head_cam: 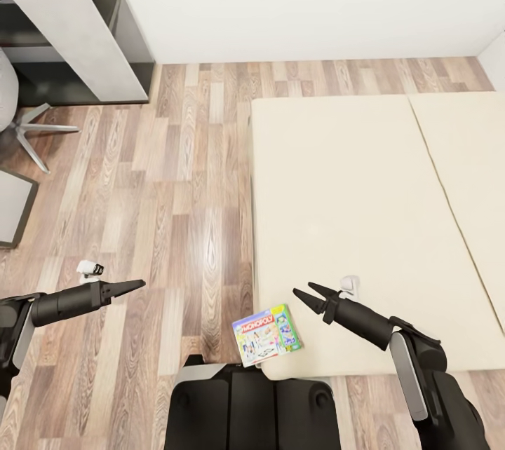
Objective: Put all the toys in the child's room - the three board games (two on the bed and one on the table), the two jigsaw puzzles on the table, and the tennis ball on the table - inside the toy box on the table in the child's room.
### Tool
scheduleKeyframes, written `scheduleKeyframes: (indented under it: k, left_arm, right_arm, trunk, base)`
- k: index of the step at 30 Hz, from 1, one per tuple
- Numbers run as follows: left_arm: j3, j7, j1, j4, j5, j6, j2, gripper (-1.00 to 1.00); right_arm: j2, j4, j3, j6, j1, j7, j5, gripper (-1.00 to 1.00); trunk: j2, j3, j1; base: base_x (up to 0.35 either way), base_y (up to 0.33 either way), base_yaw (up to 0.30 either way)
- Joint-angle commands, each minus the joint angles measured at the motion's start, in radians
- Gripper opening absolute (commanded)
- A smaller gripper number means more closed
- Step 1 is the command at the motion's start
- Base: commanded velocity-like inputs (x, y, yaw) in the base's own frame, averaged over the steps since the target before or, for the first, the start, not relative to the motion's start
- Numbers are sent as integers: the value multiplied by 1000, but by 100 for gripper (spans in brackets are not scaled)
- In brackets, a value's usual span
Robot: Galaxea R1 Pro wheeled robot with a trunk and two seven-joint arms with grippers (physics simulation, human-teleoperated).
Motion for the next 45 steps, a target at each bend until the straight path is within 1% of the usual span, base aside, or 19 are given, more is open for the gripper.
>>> scheduleKeyframes:
  k: [1, 13, 25, 45]
  left_arm:
    - [0, -4, 0, 0, -1, 11, 0, 100]
    - [0, -4, 0, 1, -2, 11, 2, 100]
    - [2, -4, 0, 1, -2, 11, 2, 100]
    - [3, -4, 0, 1, -2, 11, 3, 100]
  right_arm:
    - [0, 0, -1, 7, 0, 1, -6, 100]
    - [-2, -1, -2, 5, 17, 3, -10, 100]
    - [-2, 0, -2, -18, 18, 9, -11, 100]
    - [0, 0, -1, -21, 20, 8, -9, 100]
  trunk:
    - [-1, 1, 1]
    - [-1, 21, 1]
    - [-1, 40, 1]
    - [-1, 74, 1]
  base:
    - [0, 0, 0]
    - [0, 0, 0]
    - [0, 0, 0]
    - [0, 0, 0]
